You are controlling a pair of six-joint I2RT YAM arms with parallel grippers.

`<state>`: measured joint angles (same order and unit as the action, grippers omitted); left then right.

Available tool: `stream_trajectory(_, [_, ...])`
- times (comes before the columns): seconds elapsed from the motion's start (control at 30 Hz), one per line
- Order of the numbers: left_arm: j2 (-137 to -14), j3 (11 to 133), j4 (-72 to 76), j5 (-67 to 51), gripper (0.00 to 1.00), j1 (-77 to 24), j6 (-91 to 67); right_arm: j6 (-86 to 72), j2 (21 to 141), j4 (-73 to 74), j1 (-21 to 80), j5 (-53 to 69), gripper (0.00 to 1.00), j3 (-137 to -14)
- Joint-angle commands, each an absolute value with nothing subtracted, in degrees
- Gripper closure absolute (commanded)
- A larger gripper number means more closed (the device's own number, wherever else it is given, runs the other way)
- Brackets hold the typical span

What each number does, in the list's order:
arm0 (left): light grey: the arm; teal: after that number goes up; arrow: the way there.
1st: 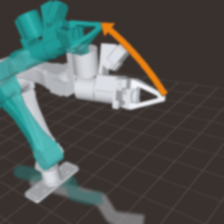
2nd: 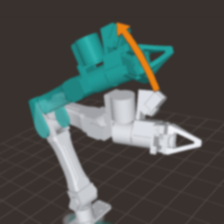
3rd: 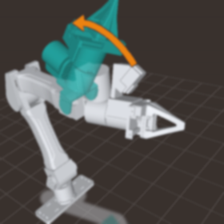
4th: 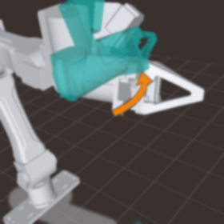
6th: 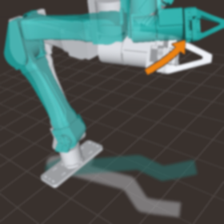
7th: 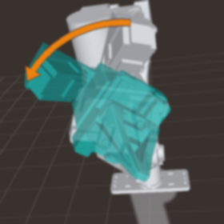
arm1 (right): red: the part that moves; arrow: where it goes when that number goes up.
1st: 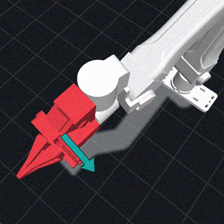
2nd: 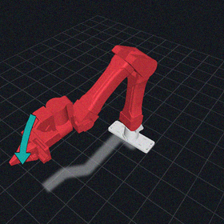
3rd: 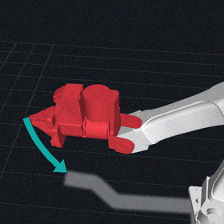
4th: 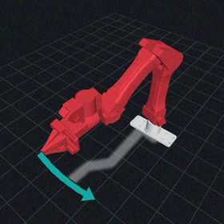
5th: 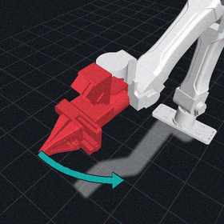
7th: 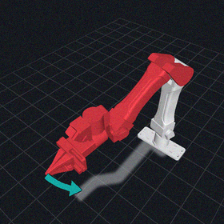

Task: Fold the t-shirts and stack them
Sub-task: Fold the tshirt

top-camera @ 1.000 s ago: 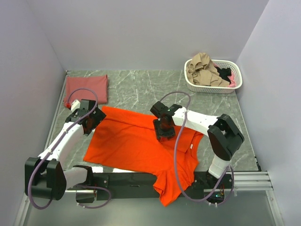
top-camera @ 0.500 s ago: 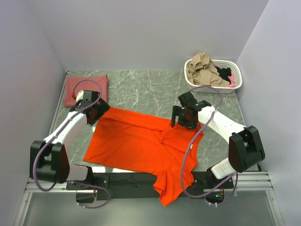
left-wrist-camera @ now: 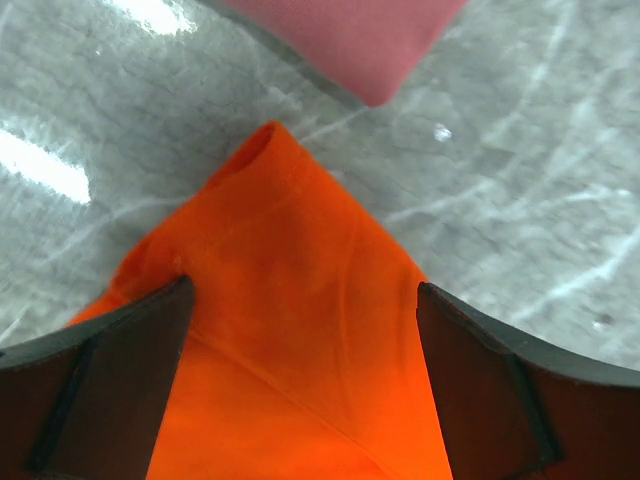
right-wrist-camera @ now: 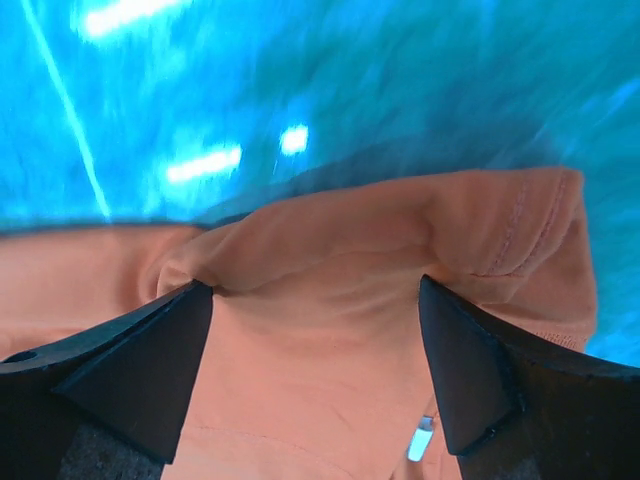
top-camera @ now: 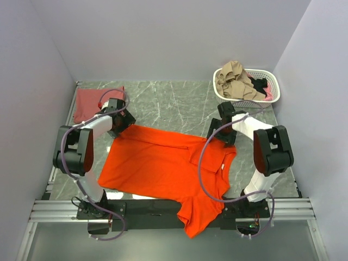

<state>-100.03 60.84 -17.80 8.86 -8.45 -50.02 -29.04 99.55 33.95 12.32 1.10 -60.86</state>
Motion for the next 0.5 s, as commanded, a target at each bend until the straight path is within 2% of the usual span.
stream_trajectory(0.0, [-101.86,63.89,-16.08,10.1,0.01,-8.61,-48.6,-27.69,104.05,32.7,10.11,-3.42,0.11,-64.59])
stream_trajectory(0.47, [-109.07,69.25,-16.7,13.62,0.01,-8.17,-48.52,-5.64,115.22,32.79,9.49,-1.67,0.12,-81.65])
